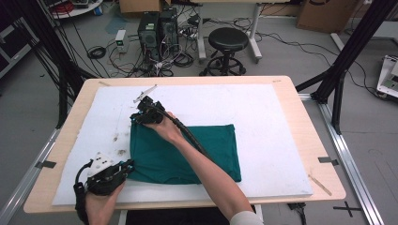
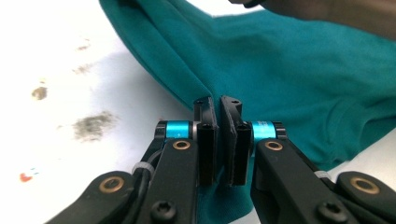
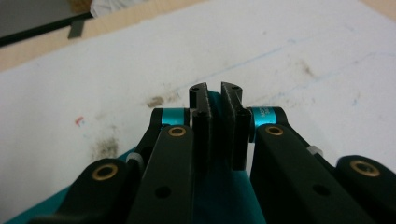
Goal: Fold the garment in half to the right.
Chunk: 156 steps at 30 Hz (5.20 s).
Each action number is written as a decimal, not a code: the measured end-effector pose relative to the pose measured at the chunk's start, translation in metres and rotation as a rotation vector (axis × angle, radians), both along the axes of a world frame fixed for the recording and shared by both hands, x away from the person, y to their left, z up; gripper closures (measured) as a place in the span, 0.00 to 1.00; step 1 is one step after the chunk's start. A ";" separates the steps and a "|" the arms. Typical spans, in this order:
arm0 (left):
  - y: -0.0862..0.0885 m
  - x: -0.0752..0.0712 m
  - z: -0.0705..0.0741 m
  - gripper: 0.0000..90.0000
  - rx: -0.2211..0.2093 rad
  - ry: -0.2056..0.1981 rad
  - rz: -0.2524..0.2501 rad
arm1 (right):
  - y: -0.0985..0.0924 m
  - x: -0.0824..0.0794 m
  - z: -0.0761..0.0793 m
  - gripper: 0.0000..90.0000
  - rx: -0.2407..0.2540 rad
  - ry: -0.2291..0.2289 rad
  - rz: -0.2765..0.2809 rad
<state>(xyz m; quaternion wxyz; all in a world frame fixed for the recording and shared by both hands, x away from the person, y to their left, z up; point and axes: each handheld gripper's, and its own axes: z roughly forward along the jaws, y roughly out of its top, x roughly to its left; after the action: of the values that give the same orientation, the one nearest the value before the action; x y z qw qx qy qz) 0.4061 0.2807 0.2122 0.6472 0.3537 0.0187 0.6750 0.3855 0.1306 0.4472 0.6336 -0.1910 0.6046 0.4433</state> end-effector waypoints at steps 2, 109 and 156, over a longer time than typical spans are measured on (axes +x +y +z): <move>0.003 0.000 0.000 0.94 0.020 0.004 -0.025 | -0.002 -0.003 0.000 0.94 -0.009 0.002 0.001; -0.223 0.010 0.051 0.94 0.445 0.045 -0.008 | -0.243 0.014 -0.014 0.94 0.279 0.028 -0.016; -0.230 0.005 0.055 0.70 0.488 0.021 -0.028 | -0.284 0.017 -0.029 0.73 0.425 0.023 -0.002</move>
<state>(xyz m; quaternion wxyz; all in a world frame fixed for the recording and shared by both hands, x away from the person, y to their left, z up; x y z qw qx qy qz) 0.4106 0.0505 0.2676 0.5518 0.5068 -0.1431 0.6467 0.4021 -0.1539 0.4180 0.6529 -0.0476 0.5051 0.5624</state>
